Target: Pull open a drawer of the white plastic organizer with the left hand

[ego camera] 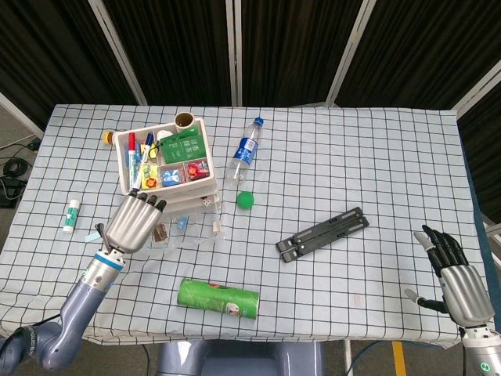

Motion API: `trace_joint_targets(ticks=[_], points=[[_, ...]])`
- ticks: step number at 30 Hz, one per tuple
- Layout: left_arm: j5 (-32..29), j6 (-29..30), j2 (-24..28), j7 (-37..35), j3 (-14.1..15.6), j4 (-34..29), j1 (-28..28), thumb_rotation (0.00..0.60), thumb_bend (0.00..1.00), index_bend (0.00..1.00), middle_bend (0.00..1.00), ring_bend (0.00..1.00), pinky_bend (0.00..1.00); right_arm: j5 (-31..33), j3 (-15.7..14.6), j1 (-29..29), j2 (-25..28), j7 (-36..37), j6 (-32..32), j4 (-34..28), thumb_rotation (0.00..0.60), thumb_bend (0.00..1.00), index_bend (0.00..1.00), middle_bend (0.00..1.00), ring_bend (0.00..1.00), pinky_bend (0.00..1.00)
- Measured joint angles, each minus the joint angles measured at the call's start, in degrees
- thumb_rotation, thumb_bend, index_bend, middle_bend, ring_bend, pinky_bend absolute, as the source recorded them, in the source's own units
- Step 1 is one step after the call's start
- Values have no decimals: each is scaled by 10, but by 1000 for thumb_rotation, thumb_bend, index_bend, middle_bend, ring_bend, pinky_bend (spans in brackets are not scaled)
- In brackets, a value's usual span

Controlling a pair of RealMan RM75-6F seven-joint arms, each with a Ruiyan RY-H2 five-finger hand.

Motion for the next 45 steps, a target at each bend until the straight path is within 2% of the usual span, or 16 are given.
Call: trace_joint_targets(ticks=[5,10,19,23,28,31,40,45], points=[[-23,-23,-12,10,1,24,-14,600,109,534,669,640,692,2,0,1,0,1,-2,1,600,13,0,0,0,0],[-29,-22,-25,17,1,32,-21,600,125,559,837,774,763,3,0,2,-1,1,-6,2,600,13,0,0,0,0],[-24,-20,-43,5,3,45,-30,600,124,623,992,898,842,3,1,2,-1,2,-4,2,600,14,0,0,0,0],[-24,-23,-49,7,4,54,-37,600,153,624,1000,928,863,2,1,2,-1,5,-3,3,600,13,0,0,0,0],[-28,-29,-60,24,7,66,-46,600,227,540,1000,949,876,1,1,1,1,9,-1,3,600,14,0,0,0,0],[-33,-33,-64,42,10,70,-51,600,267,535,1000,964,884,1,1,1,2,12,0,3,600,14,0,0,0,0],[-49,-47,-76,62,13,79,-69,600,274,532,1000,977,889,0,1,1,4,16,2,3,600,14,0,0,0,0],[-64,-58,-76,68,16,81,-75,600,289,475,1000,977,889,1,2,1,4,18,2,4,600,14,0,0,0,0]])
